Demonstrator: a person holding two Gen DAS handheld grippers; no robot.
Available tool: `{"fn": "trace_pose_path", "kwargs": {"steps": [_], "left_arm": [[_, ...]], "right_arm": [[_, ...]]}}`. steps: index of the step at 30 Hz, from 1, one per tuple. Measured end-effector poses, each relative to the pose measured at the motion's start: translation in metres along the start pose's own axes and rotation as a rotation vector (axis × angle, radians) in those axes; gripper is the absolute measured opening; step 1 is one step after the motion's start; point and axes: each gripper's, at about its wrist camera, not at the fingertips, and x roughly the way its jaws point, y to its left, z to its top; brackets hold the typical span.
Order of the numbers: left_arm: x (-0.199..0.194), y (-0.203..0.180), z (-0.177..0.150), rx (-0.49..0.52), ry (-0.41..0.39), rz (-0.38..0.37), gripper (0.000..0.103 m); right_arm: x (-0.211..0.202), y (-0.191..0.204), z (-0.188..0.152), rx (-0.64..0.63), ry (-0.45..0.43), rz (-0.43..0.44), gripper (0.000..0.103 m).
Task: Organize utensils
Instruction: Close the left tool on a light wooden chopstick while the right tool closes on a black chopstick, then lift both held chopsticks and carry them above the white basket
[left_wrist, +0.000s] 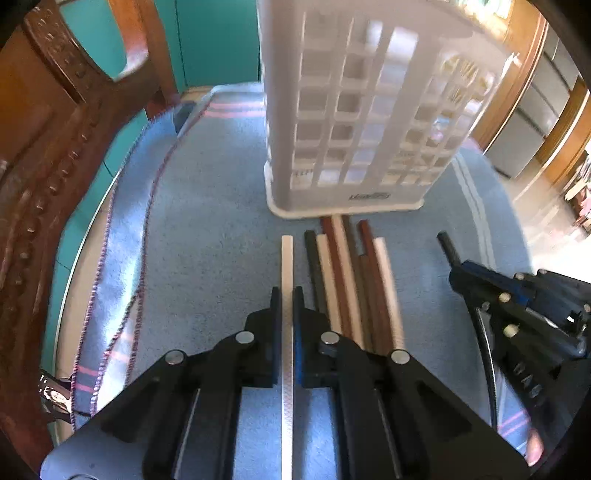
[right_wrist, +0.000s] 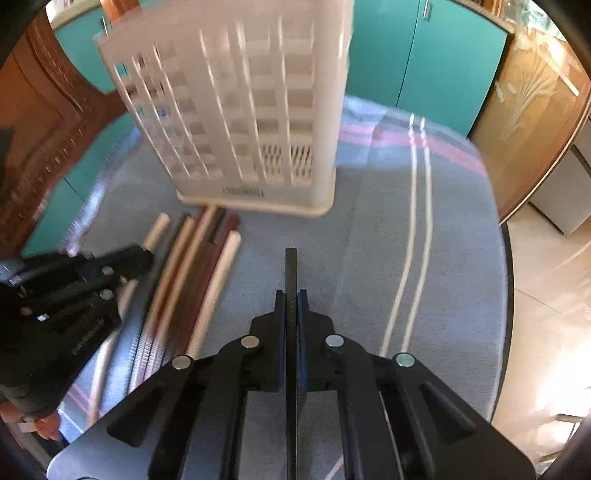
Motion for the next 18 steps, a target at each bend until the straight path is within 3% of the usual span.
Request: {"fn": "trace_pose_path", "kwargs": {"steps": [6,10,15,18], "left_arm": [[-0.079,-0.007,-0.004,0.037,-0.188,-0.038,0.007],[-0.146,-0.005,-0.005,0.039,-0.339,-0.078,0.007],[-0.218,0.004,0.016,0.009,-0.538,-0.106,0.007],[-0.249,0.015,0.04,-0.06,-0.678,-0.11,0.007]], "right_arm": [[-0.098,-0.003,-0.003,0.012,-0.197,0.139,0.007],[-0.163,-0.008,-0.01,0.025,-0.33,0.185,0.007],[-0.228,-0.023,0.015,0.091,-0.499,0.238,0.007],[-0.252,-0.033,0.041,0.169,-0.603,0.257,0.007]]}}
